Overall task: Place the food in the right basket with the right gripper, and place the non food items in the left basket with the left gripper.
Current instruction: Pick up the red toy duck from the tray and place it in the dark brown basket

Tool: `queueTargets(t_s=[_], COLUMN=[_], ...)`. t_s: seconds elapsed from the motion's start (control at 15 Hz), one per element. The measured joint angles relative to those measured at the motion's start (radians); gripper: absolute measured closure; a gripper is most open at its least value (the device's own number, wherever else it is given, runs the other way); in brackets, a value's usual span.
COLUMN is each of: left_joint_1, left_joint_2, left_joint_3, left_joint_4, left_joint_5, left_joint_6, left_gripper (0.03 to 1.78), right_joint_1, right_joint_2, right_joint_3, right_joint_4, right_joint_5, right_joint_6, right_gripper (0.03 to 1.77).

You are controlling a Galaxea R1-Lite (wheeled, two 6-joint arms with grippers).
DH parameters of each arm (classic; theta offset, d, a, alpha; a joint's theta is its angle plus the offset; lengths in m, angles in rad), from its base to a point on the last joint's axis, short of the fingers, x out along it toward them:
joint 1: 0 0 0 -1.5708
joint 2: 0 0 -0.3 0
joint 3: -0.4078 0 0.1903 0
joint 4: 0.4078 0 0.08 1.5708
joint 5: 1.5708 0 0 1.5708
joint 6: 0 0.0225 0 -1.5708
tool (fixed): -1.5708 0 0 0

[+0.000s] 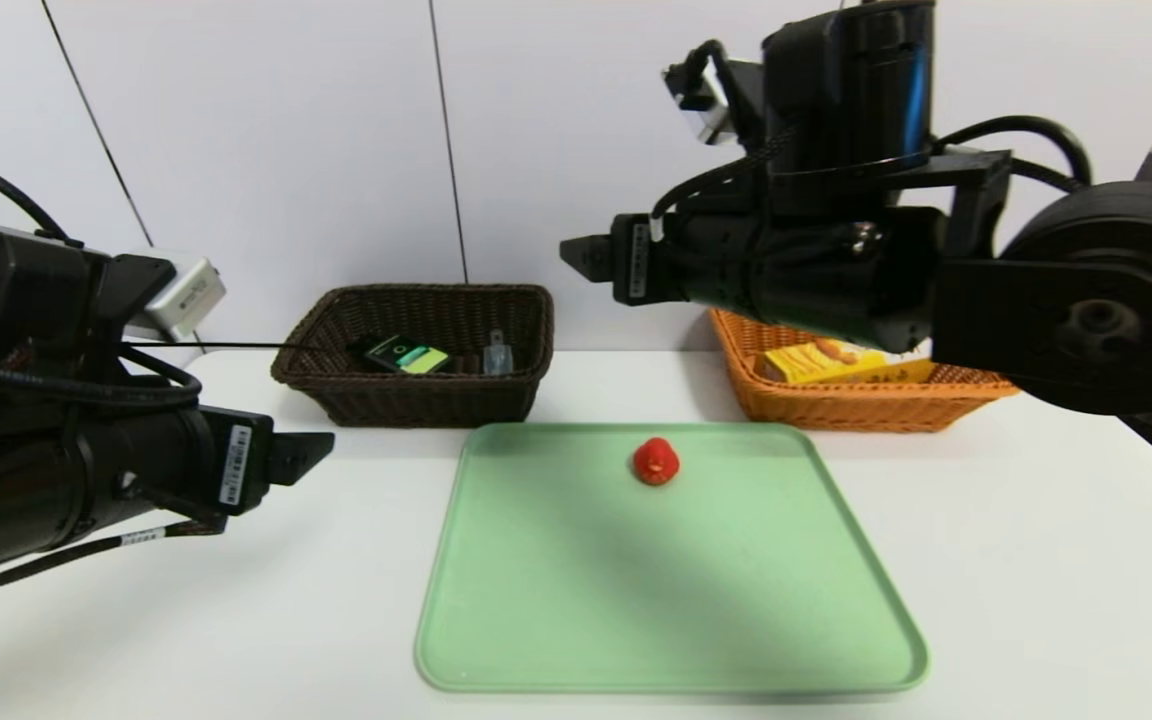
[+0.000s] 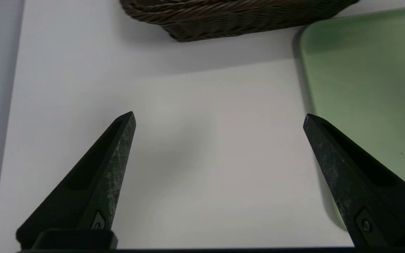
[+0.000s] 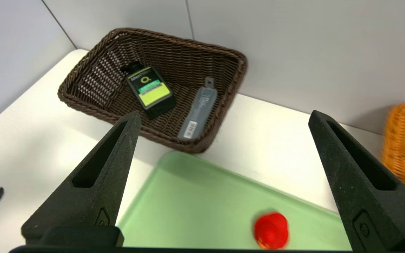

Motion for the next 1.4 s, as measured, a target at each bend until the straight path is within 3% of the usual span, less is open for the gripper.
queueTargets(t_s=[0.13,0.4,0.6,0.73,1.0,1.13,1.4], left_joint_1=[-0.085,-0.214,-0.310,-0.377,-0.432,-0.455,-0.467], left_joint_2=[0.007,0.166,0.360,0.476,0.614,0.653,0.701], left_joint_3=[0.075,0.176,0.192,0.169,0.092,0.084,0.044], left_joint_4=[-0.120,-0.530,-0.876,-1.038,-1.089,-1.076,-1.050], left_joint_5=[-0.020,-0.026,0.039,0.085,0.116,0.150,0.151], left_joint_6=[-0.002,-0.050,-0.049,-0.024,0.001,0.010,0.025], left_gripper=[0.12,0.12,0.12,0.12,0.12,0.12,0.12], right_joint_1=[-0.038,-0.181,-0.331,-0.437,-0.565,-0.595,-0.634], right_joint_2=[-0.068,-0.158,-0.187,-0.196,-0.206,-0.208,-0.209], right_joint_3=[0.039,0.044,0.047,0.050,0.056,0.053,0.048], right_joint_4=[0.000,0.000,0.002,0.006,0.010,0.010,0.003], right_joint_5=[-0.001,0.003,0.009,0.016,0.030,0.032,0.068], right_joint_6=[-0.009,-0.050,-0.080,-0.098,-0.103,-0.104,-0.096], right_gripper=[0.14,0.12,0.11,0.11,0.11,0.11,0.11])
